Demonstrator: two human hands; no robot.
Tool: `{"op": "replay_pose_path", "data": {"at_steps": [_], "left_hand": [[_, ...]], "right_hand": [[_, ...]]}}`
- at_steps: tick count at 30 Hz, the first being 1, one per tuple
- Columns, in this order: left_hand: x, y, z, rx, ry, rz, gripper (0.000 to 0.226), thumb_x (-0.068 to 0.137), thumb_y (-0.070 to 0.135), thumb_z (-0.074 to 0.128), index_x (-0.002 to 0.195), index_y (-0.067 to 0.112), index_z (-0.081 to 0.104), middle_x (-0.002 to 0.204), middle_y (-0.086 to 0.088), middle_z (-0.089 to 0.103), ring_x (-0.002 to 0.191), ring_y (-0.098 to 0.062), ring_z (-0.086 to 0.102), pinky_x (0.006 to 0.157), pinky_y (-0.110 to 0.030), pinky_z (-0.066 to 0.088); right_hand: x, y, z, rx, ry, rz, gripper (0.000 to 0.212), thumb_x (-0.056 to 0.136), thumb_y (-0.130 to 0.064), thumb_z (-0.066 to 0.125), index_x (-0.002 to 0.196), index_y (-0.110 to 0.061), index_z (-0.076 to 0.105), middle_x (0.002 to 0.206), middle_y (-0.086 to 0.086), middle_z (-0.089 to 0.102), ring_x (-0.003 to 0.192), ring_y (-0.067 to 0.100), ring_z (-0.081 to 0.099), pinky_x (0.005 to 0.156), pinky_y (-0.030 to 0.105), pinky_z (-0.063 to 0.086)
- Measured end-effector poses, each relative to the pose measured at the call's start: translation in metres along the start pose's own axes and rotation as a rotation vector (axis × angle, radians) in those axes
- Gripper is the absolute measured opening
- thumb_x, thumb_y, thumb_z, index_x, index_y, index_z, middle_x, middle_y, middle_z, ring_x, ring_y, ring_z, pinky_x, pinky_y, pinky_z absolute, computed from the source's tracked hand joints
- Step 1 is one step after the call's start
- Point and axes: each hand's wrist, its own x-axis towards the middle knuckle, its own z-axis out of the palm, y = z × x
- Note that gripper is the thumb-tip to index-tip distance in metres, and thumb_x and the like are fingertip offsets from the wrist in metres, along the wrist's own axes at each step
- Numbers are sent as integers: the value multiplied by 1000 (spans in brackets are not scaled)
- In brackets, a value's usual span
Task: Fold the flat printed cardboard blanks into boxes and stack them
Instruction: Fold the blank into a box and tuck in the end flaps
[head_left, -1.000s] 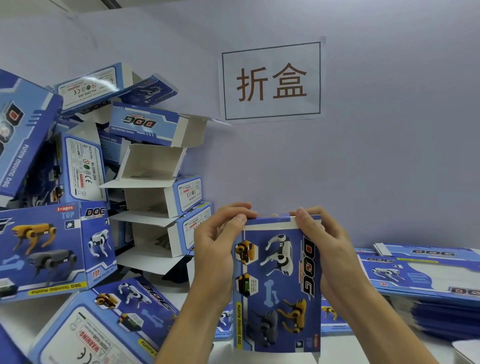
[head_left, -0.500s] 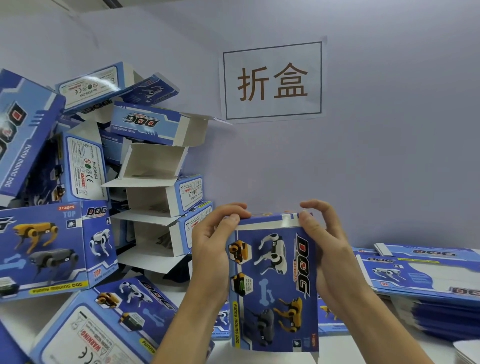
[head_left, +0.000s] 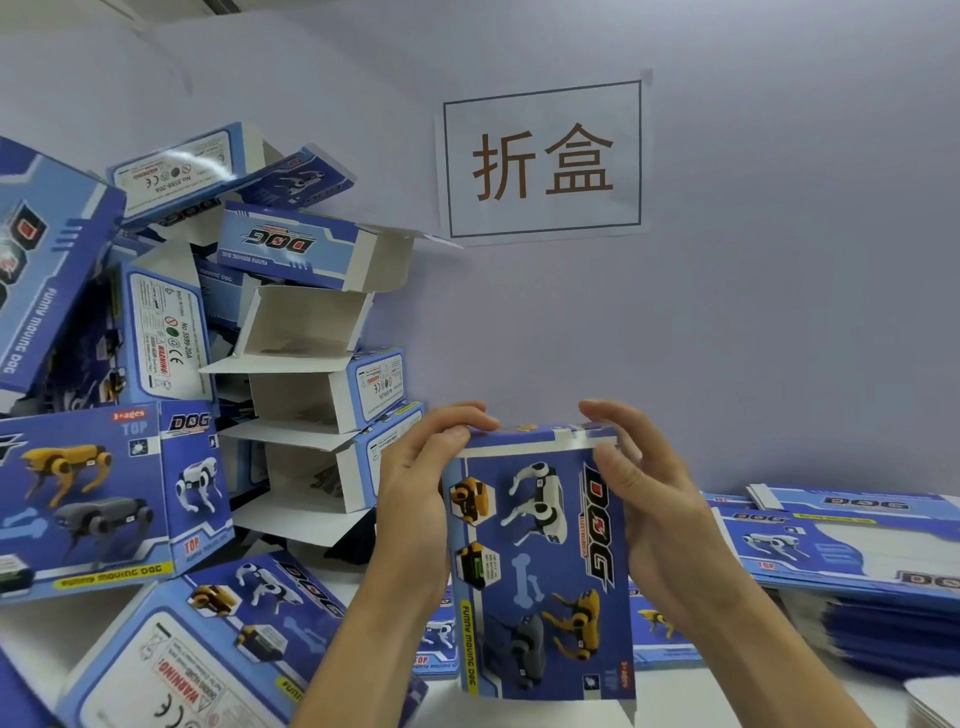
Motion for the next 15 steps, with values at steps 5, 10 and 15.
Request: {"op": "replay_pose_path", "data": {"at_steps": [5, 10, 15], "left_hand": [[-5, 3, 1, 168, -174, 27, 17, 80, 41, 78, 91, 30, 71, 121, 16, 63, 107, -24, 69, 75, -42, 62], [-6, 7, 7, 270, -112, 68, 24, 62, 47, 79, 84, 37, 75, 122, 16, 63, 110, -21, 68, 76, -50, 61], [-7, 7, 6, 284, -125, 114, 21, 63, 47, 78, 81, 37, 77, 119, 17, 65, 107, -11, 68, 72, -46, 63]], "right_hand": [[1, -1, 3, -135, 117, -86, 25, 77, -38, 71, 98, -24, 68, 95, -7, 76, 76, 29, 74, 59, 39, 61], [4, -2, 2, -121, 190, -85, 20, 70, -36, 73, 82, -21, 72, 109, -11, 72, 79, 25, 75, 57, 33, 60], [5, -2, 1, -136, 199, -77, 20, 68, -35, 74, 78, -18, 71, 119, -11, 67, 87, 27, 75, 58, 36, 61]]}}
